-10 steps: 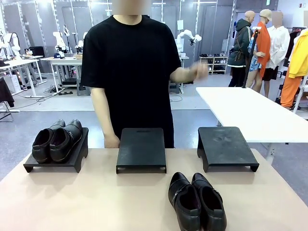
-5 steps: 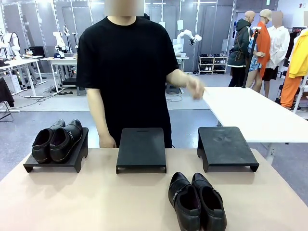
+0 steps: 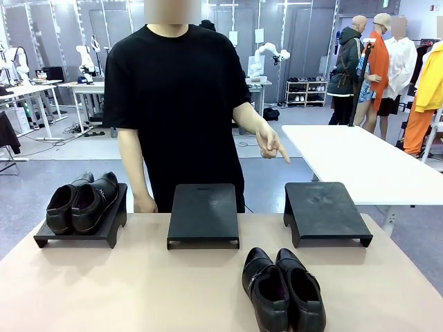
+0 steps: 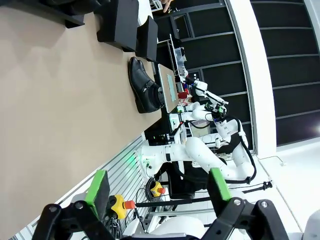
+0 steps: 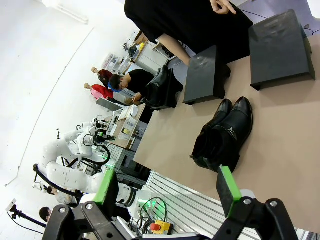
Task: Place the shoes on the stand as instructed by the person.
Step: Pick up another pair of Shoes and place it on the Shoes Stand indicated by the person.
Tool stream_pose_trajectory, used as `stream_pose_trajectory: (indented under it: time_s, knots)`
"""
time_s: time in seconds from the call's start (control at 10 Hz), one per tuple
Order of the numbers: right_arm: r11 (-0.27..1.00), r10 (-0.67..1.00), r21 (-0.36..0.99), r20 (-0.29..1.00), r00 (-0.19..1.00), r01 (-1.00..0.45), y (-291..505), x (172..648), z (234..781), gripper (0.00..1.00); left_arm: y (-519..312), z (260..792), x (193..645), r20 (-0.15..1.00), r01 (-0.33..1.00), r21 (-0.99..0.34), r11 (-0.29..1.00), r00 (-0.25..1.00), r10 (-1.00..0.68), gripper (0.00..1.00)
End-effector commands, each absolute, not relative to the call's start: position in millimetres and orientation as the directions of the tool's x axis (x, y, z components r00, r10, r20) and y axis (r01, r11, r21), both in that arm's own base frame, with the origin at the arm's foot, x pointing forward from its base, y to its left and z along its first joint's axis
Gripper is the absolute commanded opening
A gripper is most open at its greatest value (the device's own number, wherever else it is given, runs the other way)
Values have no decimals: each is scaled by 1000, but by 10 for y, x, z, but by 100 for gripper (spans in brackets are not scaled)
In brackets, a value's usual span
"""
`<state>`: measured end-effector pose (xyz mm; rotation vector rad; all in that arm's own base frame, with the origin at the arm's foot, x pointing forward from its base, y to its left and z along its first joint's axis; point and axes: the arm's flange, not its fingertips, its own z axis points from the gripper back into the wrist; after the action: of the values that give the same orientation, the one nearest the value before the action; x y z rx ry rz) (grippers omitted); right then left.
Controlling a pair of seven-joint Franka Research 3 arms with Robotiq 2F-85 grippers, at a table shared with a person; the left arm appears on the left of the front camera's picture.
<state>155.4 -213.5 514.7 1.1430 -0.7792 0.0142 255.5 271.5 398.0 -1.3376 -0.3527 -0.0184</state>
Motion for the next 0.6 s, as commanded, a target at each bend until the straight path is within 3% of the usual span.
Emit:
stream_pose_trajectory:
  time_s: [0.0,0.3,0.5]
  knots:
    - [533,-347,800,503,791,-275,-1973,1687,5277,100,2703,3976,2511,269,225,-945,236,947,175,100]
    - [683,-94,710,319,943,-172,-835,2552,5451,100,2703,3976,2511,269,225,-945,236,947,175,100]
    - [759,11,635,208,978,-144,-150,2870,5409,100,2703,3976,2511,269,225,-945,236,947,175,100]
